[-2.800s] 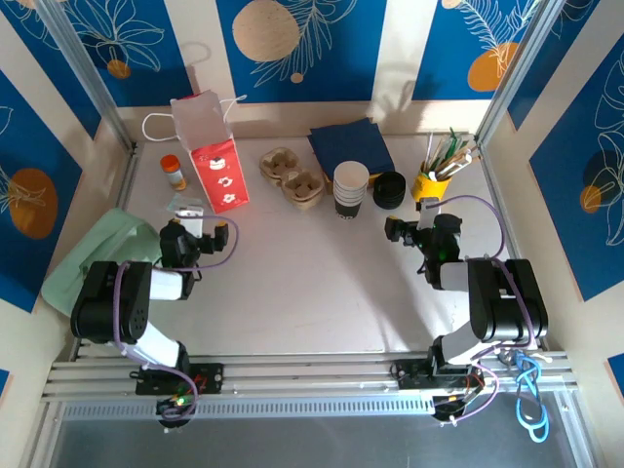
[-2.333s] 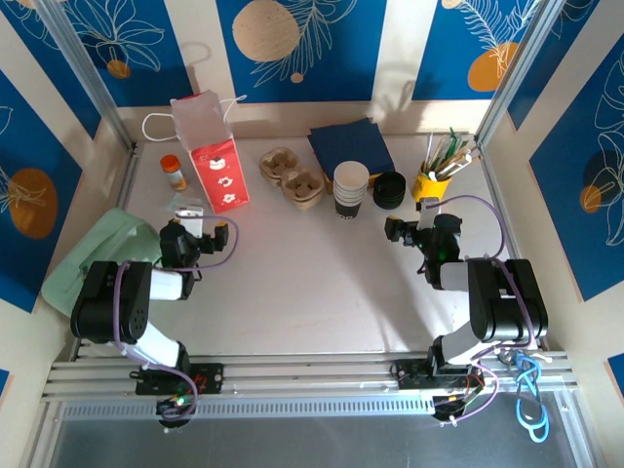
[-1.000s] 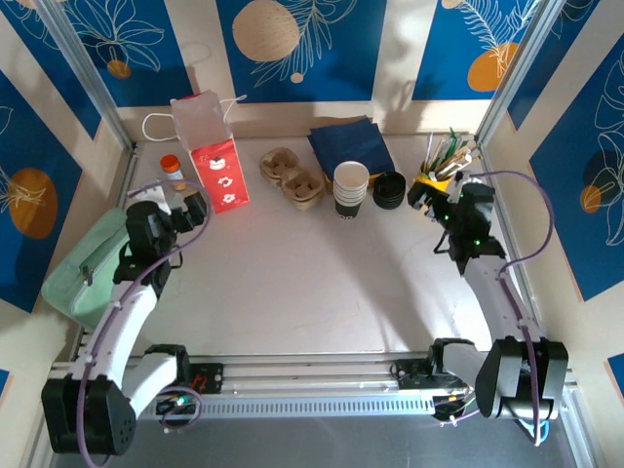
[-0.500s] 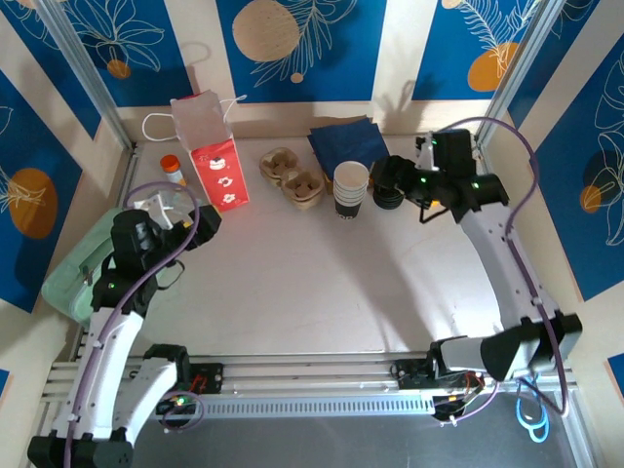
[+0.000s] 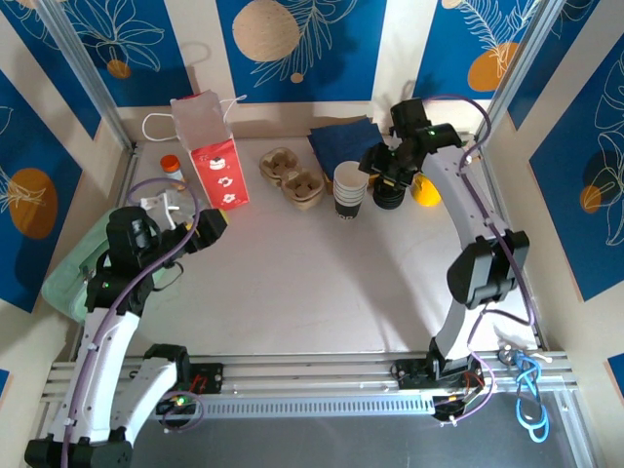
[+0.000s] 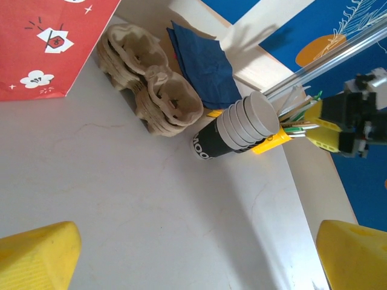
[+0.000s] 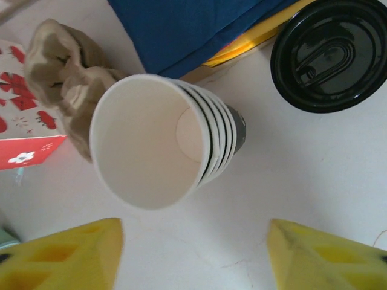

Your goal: Pack the takeout coffee

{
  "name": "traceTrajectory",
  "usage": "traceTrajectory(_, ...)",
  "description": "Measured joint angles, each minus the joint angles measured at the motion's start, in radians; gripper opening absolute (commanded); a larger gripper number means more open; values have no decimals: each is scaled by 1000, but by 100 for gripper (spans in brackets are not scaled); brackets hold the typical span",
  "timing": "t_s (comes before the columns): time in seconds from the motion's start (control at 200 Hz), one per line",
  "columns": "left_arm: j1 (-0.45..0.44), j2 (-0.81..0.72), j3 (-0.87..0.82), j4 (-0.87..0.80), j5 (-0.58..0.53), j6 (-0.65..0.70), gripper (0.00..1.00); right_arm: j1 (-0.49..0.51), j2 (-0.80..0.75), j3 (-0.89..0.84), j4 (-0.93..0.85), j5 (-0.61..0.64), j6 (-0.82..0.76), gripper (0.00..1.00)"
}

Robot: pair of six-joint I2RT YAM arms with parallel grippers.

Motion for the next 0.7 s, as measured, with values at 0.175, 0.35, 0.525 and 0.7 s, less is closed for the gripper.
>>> traceTrajectory(0.175,0,5,0,0,18,0,99,13,88,76,-49,22,-11,46)
traceTrajectory(0.35,0,6,-1,3,27,-3,99,35,143,147,-78,33,-22,37)
traceTrajectory(0.525,0,8,-2,4,27,-3,99,53,175,190,-103,59,-29,33)
traceTrajectory(0.7,0,10,-2,4,27,-3,99,63,190,200,-119,90,-28,40)
